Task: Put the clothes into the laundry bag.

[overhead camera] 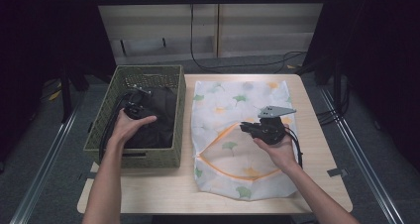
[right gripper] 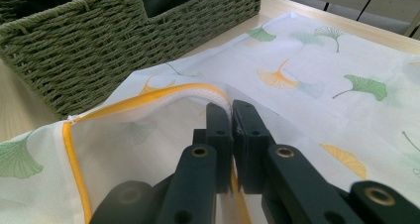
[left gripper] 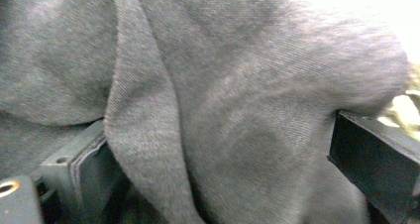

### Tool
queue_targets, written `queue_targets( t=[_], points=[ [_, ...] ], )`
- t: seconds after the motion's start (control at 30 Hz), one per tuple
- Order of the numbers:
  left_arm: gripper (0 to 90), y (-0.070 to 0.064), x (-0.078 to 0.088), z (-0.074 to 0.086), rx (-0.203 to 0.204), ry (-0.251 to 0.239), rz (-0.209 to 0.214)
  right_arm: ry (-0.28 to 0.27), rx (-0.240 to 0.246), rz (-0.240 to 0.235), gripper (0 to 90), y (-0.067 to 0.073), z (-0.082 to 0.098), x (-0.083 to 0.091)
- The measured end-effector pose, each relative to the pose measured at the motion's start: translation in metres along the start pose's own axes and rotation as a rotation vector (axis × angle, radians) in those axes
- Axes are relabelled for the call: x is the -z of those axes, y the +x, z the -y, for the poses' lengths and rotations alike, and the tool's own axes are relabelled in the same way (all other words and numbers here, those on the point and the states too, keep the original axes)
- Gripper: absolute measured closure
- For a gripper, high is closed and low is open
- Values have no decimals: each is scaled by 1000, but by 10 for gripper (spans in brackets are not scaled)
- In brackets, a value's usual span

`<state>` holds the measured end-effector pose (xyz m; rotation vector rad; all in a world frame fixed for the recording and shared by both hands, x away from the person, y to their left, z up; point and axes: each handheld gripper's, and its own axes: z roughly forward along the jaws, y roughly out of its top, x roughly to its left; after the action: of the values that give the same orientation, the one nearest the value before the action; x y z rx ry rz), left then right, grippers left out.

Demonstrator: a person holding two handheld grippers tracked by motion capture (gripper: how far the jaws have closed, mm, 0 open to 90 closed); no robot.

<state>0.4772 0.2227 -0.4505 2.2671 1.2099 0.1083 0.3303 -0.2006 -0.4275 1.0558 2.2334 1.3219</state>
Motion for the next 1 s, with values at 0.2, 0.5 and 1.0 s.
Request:
queue_targets(
  t=[0.2,0.5,1.0],
  points=[
    [2,-12,-21,5,-123,67,-212,6,4,-5,864,1,1,-1],
    [0,-7,-22,6,-111,67,-258,12,5,2,862,0,2,-2],
    [372,-12,-17,7,-181,207,-148,17,4,6,858,-1,3,-2]
  ],
)
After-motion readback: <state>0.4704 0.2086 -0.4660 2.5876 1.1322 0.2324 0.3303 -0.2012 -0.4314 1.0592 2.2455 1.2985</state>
